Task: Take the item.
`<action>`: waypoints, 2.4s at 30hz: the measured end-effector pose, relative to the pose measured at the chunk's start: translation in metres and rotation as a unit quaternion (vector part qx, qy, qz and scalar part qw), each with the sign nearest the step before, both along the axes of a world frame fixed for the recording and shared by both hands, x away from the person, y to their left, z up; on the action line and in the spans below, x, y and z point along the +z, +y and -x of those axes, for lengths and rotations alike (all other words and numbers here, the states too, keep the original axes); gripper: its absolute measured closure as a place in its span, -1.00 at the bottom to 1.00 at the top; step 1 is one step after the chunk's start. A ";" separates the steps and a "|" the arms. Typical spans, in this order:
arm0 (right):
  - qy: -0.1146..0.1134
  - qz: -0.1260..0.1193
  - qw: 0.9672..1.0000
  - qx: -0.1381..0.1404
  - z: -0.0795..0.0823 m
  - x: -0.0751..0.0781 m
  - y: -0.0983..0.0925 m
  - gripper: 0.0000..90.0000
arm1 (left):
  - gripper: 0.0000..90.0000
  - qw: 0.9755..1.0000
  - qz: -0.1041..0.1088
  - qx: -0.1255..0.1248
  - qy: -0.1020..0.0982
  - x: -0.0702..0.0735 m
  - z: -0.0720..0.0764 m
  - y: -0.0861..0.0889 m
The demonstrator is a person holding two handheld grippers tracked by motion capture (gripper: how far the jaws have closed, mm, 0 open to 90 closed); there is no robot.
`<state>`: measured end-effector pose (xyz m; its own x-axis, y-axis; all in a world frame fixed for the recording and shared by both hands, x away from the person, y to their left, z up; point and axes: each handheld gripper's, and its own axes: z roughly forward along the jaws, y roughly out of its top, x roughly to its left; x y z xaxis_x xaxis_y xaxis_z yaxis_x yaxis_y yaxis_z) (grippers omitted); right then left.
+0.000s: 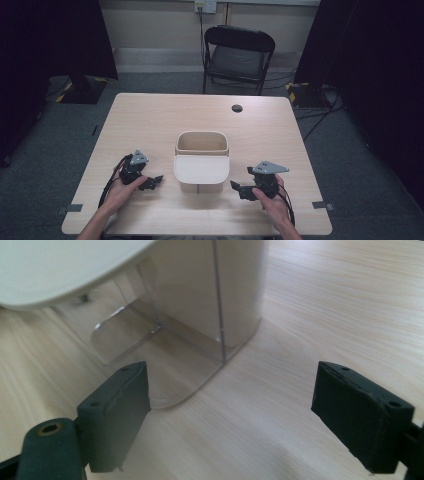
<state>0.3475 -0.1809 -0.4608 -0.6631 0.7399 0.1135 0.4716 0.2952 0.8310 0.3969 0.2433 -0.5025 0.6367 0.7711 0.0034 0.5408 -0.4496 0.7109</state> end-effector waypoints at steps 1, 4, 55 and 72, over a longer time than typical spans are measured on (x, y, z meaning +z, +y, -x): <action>-0.002 -0.006 1.000 0.005 0.001 0.001 0.002 -0.66 | -0.98 1.000 -0.003 -0.001 -0.002 0.000 0.000 0.000; -0.007 -0.007 1.000 0.011 0.003 0.004 0.004 -0.64 | -0.98 1.000 -0.003 -0.001 -0.001 0.000 0.000 0.000; -0.056 -0.029 0.996 0.070 0.010 0.026 0.036 -0.36 | -0.98 1.000 -0.003 -0.001 -0.002 0.000 0.000 0.000; -0.064 -0.041 0.995 0.069 0.011 0.034 0.037 -0.30 | -0.98 1.000 -0.003 -0.001 -0.002 0.000 0.000 0.000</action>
<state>0.3365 -0.1440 -0.4266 -0.7705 0.6328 0.0772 0.3200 0.2792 0.9053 0.3971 0.2435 -0.5023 0.6376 0.7703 0.0102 0.5379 -0.4546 0.7100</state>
